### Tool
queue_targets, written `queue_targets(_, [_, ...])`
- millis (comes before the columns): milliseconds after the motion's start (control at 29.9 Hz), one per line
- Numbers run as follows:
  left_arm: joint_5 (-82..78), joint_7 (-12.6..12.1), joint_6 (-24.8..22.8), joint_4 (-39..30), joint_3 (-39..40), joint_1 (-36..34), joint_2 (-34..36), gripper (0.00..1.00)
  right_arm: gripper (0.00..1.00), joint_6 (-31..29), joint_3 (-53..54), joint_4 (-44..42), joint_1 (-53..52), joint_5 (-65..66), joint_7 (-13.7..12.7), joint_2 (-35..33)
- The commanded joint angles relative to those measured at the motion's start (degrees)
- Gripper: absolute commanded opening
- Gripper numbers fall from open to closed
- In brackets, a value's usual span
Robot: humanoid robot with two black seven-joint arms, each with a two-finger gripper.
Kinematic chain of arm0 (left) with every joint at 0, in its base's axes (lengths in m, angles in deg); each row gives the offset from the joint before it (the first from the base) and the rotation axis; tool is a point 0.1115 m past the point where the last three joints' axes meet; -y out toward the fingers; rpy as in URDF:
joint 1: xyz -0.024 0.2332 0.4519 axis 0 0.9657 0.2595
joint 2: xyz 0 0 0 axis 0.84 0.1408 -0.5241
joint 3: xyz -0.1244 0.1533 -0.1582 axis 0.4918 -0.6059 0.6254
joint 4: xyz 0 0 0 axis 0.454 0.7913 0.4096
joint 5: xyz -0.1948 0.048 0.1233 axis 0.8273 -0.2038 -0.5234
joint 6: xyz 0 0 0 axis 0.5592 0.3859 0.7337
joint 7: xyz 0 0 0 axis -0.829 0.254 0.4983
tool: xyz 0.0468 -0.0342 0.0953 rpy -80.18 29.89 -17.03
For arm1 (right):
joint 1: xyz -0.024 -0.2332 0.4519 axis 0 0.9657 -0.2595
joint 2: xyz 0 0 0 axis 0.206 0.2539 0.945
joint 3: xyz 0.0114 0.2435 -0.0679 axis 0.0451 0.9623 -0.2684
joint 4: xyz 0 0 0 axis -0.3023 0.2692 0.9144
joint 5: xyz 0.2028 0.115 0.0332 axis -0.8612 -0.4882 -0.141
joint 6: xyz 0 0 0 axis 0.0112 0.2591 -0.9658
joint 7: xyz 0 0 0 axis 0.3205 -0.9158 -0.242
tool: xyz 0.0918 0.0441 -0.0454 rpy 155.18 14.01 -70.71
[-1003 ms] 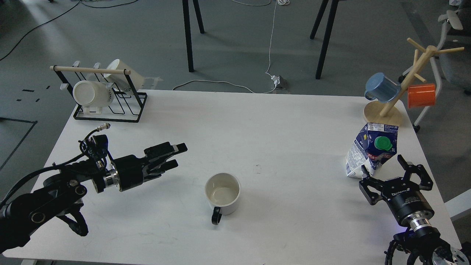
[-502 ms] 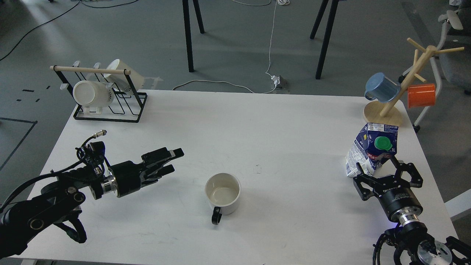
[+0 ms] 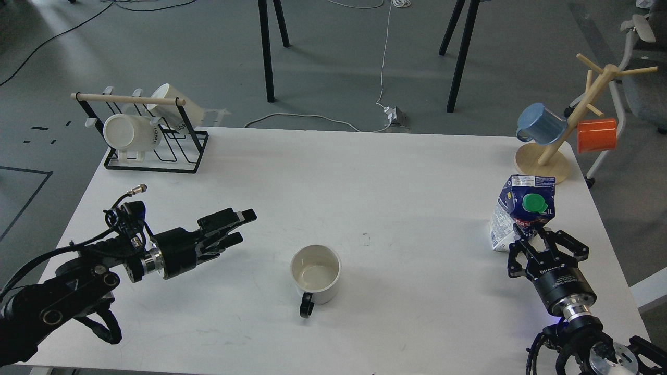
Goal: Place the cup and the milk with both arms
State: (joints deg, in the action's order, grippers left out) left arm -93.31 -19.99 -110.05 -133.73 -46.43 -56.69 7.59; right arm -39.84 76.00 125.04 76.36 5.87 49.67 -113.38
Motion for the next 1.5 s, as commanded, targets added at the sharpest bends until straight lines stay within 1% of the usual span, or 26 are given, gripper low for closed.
queue_targets(0, [0.0, 0.0, 0.1, 0.2, 0.0, 0.0, 0.1, 0.99, 0.32, 0.0, 0.0, 1.6, 0.2, 0.0, 0.0, 0.0])
queue_targets(267, [-0.2, 0.0, 0.1, 0.9, -0.2, 0.0, 0.0, 0.99, 0.33, 0.0, -2.5, 13.0, 0.3, 2.1, -0.3, -0.1])
queue_targets(468, [-0.3, 0.0, 0.1, 0.9, -0.2, -0.1, -0.1, 0.99, 0.33, 0.0, -7.4, 16.6, 0.7, 7.0, -0.3, 1.1])
queue_targets(602, [-0.3, 0.0, 0.1, 0.9, -0.2, 0.0, 0.0, 0.99, 0.33, 0.0, -12.0, 16.2, 0.8, 10.0, -0.3, 4.3])
queue_targets(802, [-0.3, 0.0, 0.1, 1.0, -0.2, 0.0, 0.1, 0.99, 0.33, 0.0, -14.8, 16.1, 0.7, 13.5, -0.3, 7.1])
queue_targets(1137, [-0.4, 0.0, 0.1, 1.4, -0.4, -0.3, 0.2, 0.99, 0.33, 0.0, -17.7, 15.5, 1.1, 13.6, -0.3, 7.4])
queue_targets(1371, [-2.7, 0.0, 0.1, 2.2, -0.4, -0.6, -0.1, 0.99, 0.37, 0.0, -17.7, 14.0, 1.2, 13.6, -0.3, 7.4])
queue_targets(1471, [-2.7, 0.0, 0.1, 2.2, -0.4, -0.6, -0.1, 0.99, 0.41, 0.0, -17.7, 12.9, 1.2, 13.6, -0.4, 7.4])
